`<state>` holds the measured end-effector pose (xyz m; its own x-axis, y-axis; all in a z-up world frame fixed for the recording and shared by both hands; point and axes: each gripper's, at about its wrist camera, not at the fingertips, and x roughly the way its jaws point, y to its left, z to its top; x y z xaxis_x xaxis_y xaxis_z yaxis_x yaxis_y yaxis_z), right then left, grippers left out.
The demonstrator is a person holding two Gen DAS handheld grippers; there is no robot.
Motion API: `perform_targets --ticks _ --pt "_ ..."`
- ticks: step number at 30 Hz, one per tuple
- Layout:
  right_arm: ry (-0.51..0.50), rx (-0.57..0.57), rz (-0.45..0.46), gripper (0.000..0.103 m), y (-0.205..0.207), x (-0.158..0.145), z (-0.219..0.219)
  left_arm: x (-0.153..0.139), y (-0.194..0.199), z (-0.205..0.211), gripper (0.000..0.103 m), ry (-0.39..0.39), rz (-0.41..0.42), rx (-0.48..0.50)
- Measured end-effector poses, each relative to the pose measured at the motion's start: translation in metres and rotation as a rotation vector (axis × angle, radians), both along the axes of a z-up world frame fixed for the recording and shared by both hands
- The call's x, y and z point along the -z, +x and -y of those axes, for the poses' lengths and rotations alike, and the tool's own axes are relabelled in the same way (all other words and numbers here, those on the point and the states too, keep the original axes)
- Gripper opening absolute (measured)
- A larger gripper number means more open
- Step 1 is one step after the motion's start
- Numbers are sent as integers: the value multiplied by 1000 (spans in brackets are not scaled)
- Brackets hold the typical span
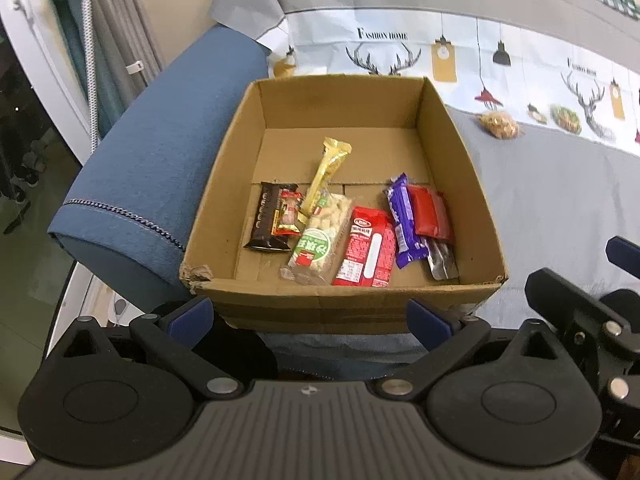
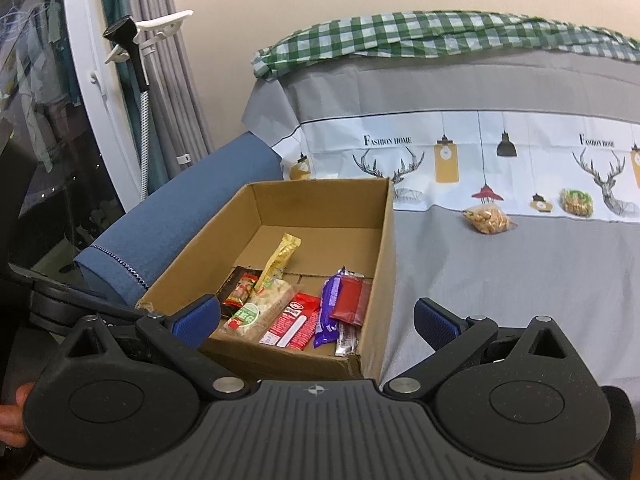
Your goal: Organize snacks
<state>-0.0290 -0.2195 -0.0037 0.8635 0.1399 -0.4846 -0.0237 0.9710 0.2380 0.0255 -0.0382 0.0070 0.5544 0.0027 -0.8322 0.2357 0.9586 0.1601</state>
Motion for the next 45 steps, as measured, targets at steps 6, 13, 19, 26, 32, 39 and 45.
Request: perform_targets --ticks 6,13,19,26,32,39,45 --pt "41 45 -22 102 7 11 21 7 9 23 103 53 -19 49" --pt "65 218 -1 102 7 20 80 8 32 80 103 93 -35 145" --pt "55 399 -8 102 6 33 151 -1 68 159 103 71 -31 253" --pt "43 534 -24 102 31 50 242 8 136 281 103 64 -32 478" --pt "0 556 -37 102 97 72 324 60 219 363 103 46 -110 557" --pt "-26 555 -106 102 219 131 416 148 308 418 103 61 -229 616" --pt "-56 509 -198 102 321 186 458 197 349 440 103 67 -293 602"
